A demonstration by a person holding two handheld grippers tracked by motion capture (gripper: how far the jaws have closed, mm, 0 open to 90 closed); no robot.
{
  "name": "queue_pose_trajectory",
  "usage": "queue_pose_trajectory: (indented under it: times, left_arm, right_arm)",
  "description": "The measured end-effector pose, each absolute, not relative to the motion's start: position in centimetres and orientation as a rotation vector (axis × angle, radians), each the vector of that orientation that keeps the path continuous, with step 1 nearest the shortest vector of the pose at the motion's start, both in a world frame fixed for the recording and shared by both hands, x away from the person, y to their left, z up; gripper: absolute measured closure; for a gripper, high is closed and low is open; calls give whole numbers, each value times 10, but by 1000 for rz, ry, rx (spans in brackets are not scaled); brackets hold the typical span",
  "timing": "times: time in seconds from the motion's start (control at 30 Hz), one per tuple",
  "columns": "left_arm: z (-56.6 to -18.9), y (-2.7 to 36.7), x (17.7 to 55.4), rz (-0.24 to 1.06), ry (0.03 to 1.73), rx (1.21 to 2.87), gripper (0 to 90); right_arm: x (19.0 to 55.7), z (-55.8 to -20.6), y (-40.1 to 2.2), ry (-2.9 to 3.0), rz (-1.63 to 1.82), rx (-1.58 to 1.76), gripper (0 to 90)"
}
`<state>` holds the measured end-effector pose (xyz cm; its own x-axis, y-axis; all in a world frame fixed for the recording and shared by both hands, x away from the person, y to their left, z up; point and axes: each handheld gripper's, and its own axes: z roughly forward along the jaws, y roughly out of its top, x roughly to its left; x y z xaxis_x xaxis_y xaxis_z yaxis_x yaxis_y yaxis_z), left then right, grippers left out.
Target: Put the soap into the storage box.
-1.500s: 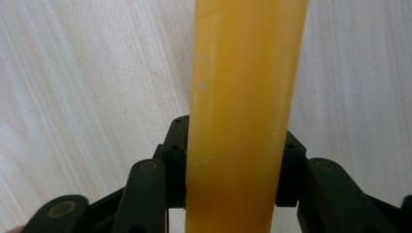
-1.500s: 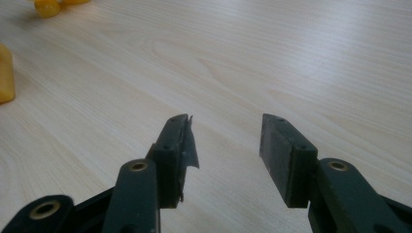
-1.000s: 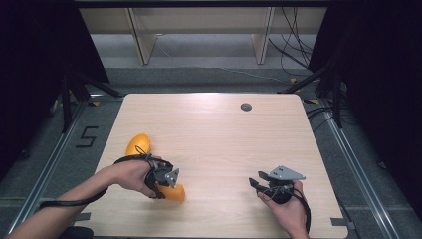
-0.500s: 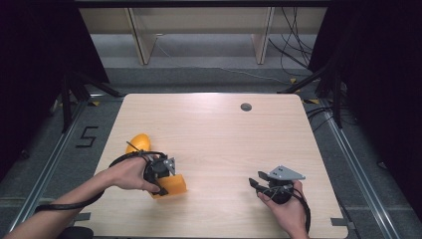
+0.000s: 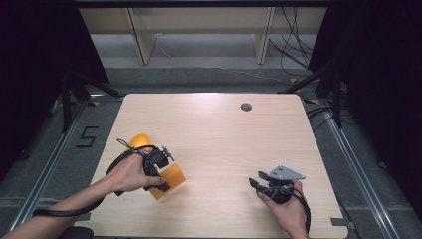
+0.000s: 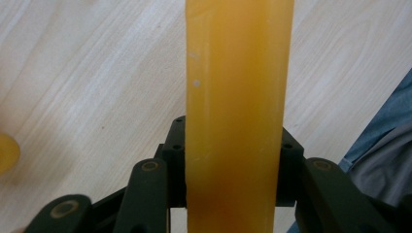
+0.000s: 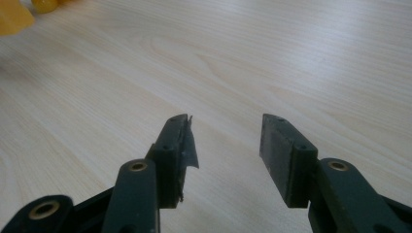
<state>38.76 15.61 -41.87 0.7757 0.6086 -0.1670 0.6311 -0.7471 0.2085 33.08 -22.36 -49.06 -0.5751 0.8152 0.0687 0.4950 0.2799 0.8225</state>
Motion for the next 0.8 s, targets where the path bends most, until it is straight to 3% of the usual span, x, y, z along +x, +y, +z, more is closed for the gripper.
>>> queue_pose_trajectory:
  times: [0.27, 0.8]
  left_arm:
    - [-414, 160, 388, -147, 1124, 2702, 604]
    - [-404, 179, 400, -111, 1245, 2654, 605]
  right_arm:
    - [330, -489, -224, 2175, 1221, 1187, 545]
    - [328, -486, -226, 2125, 1253, 1191, 546]
